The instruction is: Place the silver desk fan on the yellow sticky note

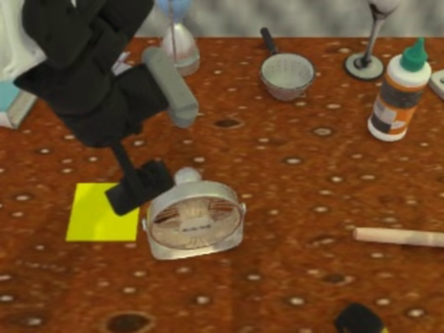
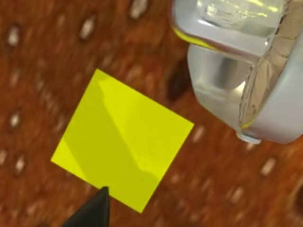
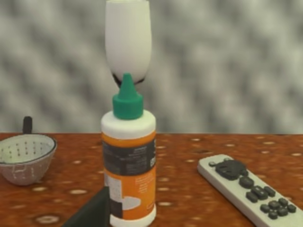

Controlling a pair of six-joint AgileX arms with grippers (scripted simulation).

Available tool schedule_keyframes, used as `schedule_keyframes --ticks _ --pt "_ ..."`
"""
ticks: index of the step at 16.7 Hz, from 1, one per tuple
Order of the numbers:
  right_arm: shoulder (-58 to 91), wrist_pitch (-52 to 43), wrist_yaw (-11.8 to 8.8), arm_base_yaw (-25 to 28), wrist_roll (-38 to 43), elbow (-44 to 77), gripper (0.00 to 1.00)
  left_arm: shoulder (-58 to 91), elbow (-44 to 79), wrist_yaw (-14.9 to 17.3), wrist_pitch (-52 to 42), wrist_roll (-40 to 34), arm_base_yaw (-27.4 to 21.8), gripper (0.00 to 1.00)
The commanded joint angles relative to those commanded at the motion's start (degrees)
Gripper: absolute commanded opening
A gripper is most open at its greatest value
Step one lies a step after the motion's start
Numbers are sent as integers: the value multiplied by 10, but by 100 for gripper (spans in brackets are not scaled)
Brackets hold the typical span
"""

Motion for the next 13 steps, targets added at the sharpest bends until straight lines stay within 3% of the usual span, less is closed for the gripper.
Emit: schedule_keyframes --ticks 6,13 --pt "0 0 0 0 0 0 100 192 190 0 -134 71 -66 100" --pt "0 0 0 0 0 0 100 215 218 -1 -151 81 -73 100"
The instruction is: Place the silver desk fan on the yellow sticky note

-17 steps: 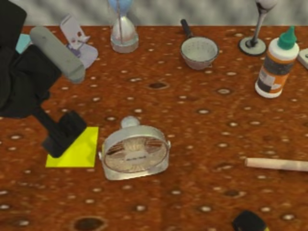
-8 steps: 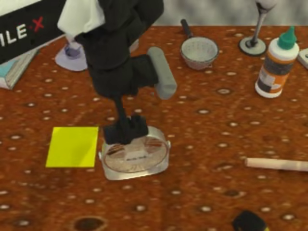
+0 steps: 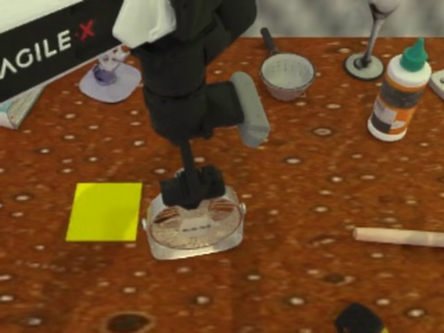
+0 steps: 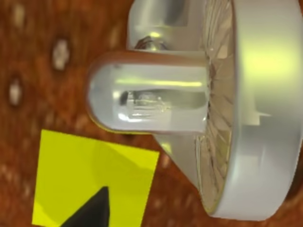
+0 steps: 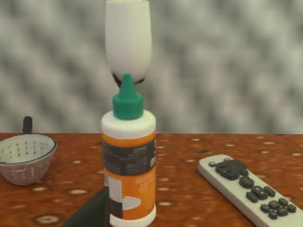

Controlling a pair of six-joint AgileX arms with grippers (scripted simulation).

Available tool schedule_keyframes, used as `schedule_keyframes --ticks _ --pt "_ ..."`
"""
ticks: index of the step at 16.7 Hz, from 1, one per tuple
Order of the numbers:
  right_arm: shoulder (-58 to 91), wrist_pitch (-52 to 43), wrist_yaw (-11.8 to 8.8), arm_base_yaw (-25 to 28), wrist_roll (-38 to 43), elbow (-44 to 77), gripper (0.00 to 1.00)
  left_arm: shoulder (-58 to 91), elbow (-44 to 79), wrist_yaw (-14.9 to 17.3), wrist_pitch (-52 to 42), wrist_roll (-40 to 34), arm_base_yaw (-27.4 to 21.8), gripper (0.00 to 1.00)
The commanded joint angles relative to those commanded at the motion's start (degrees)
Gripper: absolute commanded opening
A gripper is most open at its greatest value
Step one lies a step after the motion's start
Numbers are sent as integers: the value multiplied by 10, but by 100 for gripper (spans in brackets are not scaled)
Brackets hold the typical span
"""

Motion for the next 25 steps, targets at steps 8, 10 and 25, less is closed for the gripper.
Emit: schedule_keyframes --ticks 8,10,25 --pt "0 0 0 0 0 0 100 7 -95 0 102 2 -2 100" --pt "0 0 0 0 0 0 100 8 -103 0 110 2 -2 100" --pt "0 0 0 0 0 0 100 8 -103 0 110 2 -2 10"
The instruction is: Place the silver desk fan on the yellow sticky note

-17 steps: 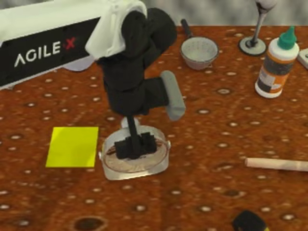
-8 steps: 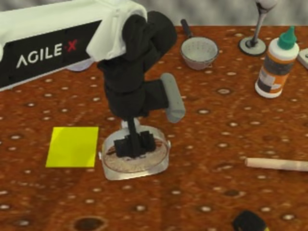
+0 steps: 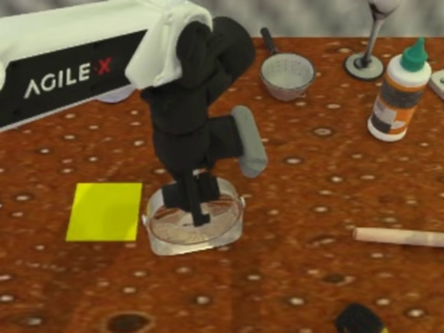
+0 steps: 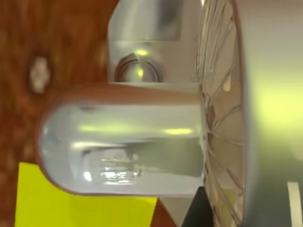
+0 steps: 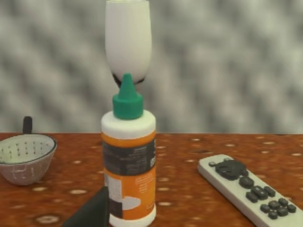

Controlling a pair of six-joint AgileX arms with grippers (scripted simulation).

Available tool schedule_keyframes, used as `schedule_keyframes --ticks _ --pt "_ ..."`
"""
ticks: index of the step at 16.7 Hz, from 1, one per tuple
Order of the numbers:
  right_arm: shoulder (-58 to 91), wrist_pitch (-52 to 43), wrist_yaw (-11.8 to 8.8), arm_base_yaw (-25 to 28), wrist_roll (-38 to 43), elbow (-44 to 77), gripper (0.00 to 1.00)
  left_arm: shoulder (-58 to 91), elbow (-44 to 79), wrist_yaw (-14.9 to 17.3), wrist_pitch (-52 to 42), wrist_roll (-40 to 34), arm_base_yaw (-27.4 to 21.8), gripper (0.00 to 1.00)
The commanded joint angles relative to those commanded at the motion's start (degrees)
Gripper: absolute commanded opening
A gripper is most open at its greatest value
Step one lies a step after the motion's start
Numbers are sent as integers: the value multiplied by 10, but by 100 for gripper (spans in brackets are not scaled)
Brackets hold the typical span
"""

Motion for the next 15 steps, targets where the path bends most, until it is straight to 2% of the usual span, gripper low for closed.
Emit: schedule_keyframes --ticks 1,2,11,15 --pt "0 0 0 0 0 0 100 0 0 0 0 0 0 2" --pt "0 0 0 0 0 0 100 0 0 0 0 0 0 0" --pt "0 0 0 0 0 0 100 -1 2 0 -2 1 1 0" --pt "0 0 0 0 0 0 100 -1 50 0 -55 -1 6 0"
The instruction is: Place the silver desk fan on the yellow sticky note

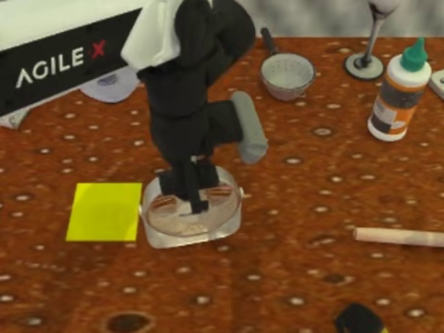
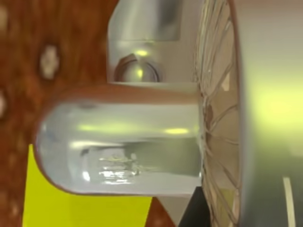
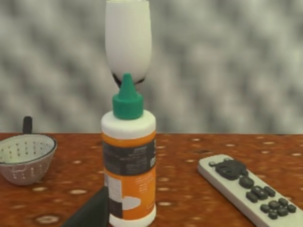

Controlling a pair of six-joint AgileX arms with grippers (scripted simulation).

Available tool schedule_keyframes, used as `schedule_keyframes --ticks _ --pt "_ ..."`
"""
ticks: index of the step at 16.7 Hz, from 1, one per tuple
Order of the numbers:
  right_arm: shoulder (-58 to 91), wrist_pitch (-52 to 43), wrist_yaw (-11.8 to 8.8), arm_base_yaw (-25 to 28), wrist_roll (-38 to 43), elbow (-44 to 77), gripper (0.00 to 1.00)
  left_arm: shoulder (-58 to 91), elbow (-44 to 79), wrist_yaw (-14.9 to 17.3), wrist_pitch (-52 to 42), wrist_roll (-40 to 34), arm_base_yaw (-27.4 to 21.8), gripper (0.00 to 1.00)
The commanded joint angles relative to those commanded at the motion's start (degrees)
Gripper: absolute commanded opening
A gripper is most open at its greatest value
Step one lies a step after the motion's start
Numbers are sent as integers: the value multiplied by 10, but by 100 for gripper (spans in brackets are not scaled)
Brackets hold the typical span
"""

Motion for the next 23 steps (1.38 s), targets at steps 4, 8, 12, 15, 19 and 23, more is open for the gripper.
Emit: schedule_keyframes --ticks 4,8,12,15,19,23 --pt "0 0 0 0 0 0 100 -5 52 0 -54 0 5 0" --pt "0 0 0 0 0 0 100 -4 53 0 -54 1 2 0" --pt "0 0 0 0 0 0 100 -13 45 0 -57 39 27 0" --pt "0 0 0 0 0 0 100 -31 28 0 -60 116 78 0" --pt "0 0 0 0 0 0 100 -62 0 -1 -64 240 157 0" --pt "0 0 0 0 0 0 100 -90 -22 0 -63 328 217 0"
